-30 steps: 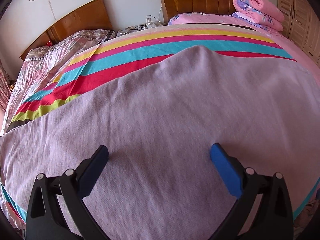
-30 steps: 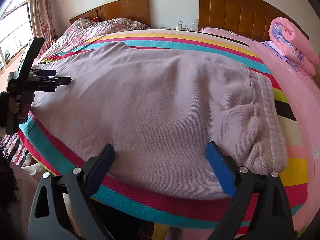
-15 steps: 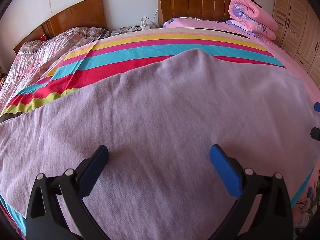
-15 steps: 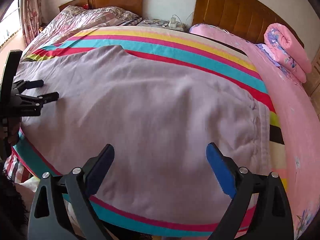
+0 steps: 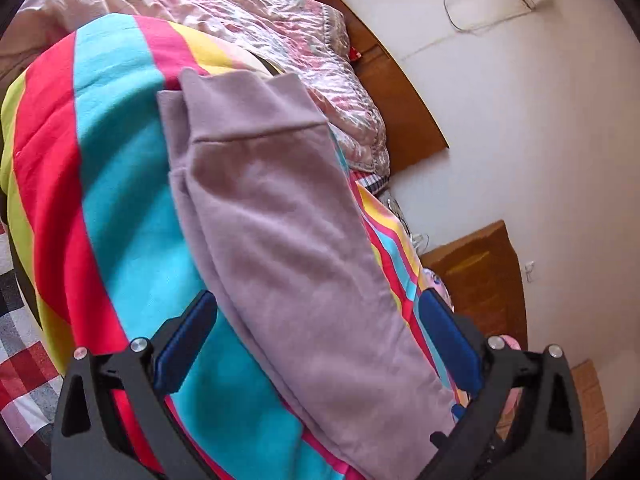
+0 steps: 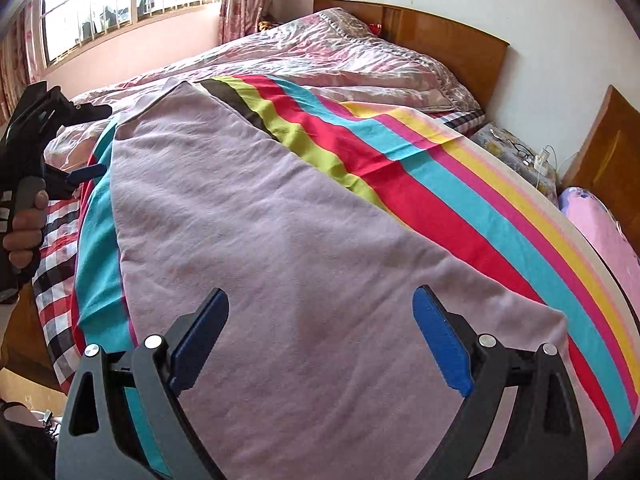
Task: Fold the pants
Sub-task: 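Grasp the cuffs with the left gripper and fold them toward the waistband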
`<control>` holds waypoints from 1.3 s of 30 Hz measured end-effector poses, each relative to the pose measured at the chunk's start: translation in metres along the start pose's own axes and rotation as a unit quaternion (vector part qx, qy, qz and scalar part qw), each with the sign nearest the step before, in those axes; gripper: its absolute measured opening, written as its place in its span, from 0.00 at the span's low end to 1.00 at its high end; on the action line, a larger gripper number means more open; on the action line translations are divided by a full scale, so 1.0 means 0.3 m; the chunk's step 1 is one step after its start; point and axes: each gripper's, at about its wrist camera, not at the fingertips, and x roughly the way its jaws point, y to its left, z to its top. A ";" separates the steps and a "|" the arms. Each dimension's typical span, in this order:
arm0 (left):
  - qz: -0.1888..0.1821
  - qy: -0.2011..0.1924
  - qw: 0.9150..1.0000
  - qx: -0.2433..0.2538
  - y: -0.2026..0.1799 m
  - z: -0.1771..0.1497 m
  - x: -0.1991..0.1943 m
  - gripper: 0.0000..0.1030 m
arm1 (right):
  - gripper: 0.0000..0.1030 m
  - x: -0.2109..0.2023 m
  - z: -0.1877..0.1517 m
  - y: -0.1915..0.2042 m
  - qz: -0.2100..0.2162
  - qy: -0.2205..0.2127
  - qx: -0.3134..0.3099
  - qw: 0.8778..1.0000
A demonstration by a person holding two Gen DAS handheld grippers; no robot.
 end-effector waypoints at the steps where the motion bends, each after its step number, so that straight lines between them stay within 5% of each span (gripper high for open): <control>1: -0.001 -0.006 1.000 -0.022 0.047 0.033 -0.007 0.97 | 0.87 0.010 0.007 0.028 0.006 0.002 -0.010 1.000; 9: -0.040 0.012 0.998 -0.042 0.115 0.160 0.098 0.77 | 0.88 0.033 -0.017 0.037 0.010 0.021 0.005 1.000; 12: -0.065 0.017 0.996 -0.053 0.129 0.223 0.139 0.58 | 0.88 0.023 -0.031 -0.002 0.015 0.019 0.034 0.999; 14: -0.067 0.023 0.996 -0.057 0.150 0.265 0.176 0.28 | 0.88 0.024 -0.038 -0.015 0.022 0.019 0.046 0.999; 16: -0.069 0.022 0.996 -0.054 0.161 0.288 0.193 0.17 | 0.88 0.032 -0.052 -0.019 0.024 0.022 0.051 0.998; 20: -0.074 -0.009 0.997 -0.029 0.124 0.324 0.159 0.14 | 0.88 0.068 -0.103 -0.032 0.022 0.041 0.062 0.997; 24: -0.014 -0.016 0.999 0.025 0.031 0.305 0.142 0.14 | 0.89 0.076 -0.151 -0.077 0.045 0.029 0.089 0.995; 27: 0.039 -0.049 0.990 0.128 -0.175 0.254 0.078 0.15 | 0.89 0.068 -0.150 -0.091 0.051 0.027 0.098 0.994; 30: 0.064 -0.077 0.953 0.286 -0.489 0.100 0.037 0.16 | 0.89 -0.016 -0.164 -0.166 0.054 -0.025 0.156 0.986; 33: 0.040 -0.066 0.892 0.446 -0.774 -0.173 0.062 0.20 | 0.89 -0.162 -0.197 -0.304 0.031 -0.094 0.224 0.970; 36: -0.003 -0.009 0.814 0.581 -0.905 -0.517 0.148 0.30 | 0.89 -0.331 -0.261 -0.470 -0.024 -0.149 0.287 0.946; 38: -0.018 0.069 0.749 0.659 -0.887 -0.746 0.232 0.48 | 0.89 -0.440 -0.318 -0.567 -0.058 -0.175 0.325 0.928; 39: -0.015 0.105 0.709 0.697 -0.845 -0.858 0.274 0.53 | 0.89 -0.487 -0.348 -0.606 -0.073 -0.183 0.340 0.919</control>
